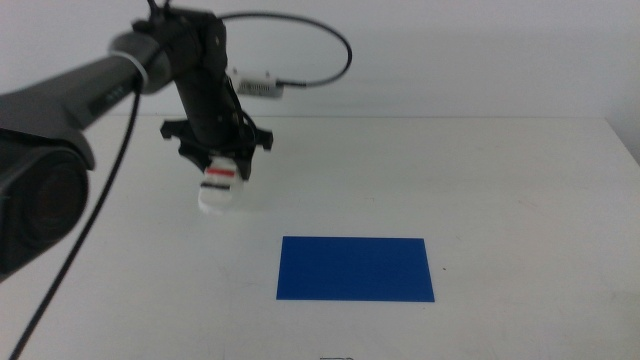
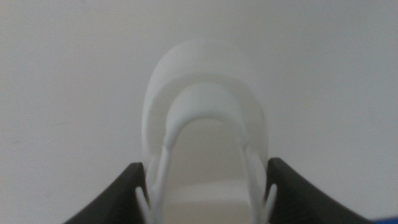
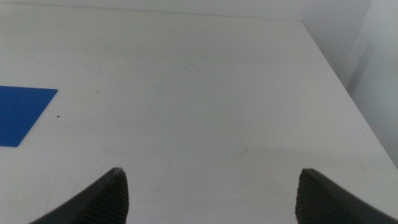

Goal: Use one arm to grab the shoe from the table and place it on the mat.

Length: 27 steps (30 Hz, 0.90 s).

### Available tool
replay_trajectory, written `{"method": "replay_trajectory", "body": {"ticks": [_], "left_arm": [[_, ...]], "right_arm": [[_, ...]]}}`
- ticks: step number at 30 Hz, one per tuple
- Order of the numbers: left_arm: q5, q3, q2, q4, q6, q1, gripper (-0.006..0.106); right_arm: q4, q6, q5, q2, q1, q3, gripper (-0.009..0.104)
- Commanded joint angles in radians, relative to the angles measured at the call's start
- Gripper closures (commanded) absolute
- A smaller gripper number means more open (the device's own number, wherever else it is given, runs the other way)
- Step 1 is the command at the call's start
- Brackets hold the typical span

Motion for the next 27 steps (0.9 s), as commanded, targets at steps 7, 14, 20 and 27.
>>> {"method": "replay_trajectory", "body": {"ticks": [7,14,20,27], "left_arm": [[0.096,0.095,-0.255,0.010,-0.114,-0.057,0.089],[0.095,0.269,-0.421,0.067,-0.255,-0.145,0.089],[0.095,0.326,-0.475,0.083,-0.357,-0.250,0.089],[0.078,0.291,-0.427,0.078,-0.405,-0.354,0.089]], "right_arm": [[-0.008,-0.012,-0.056,-0.019,-0.004,-0.019,0.001],[-0.008,-0.012,-0.056,-0.019,-0.004,-0.019,0.001],[-0.008,-0.012,-0.056,-0.019,-0.004,-0.019,0.001],[-0.008,-0.012,-0.056,-0.019,-0.004,-0.019,0.001]]}}
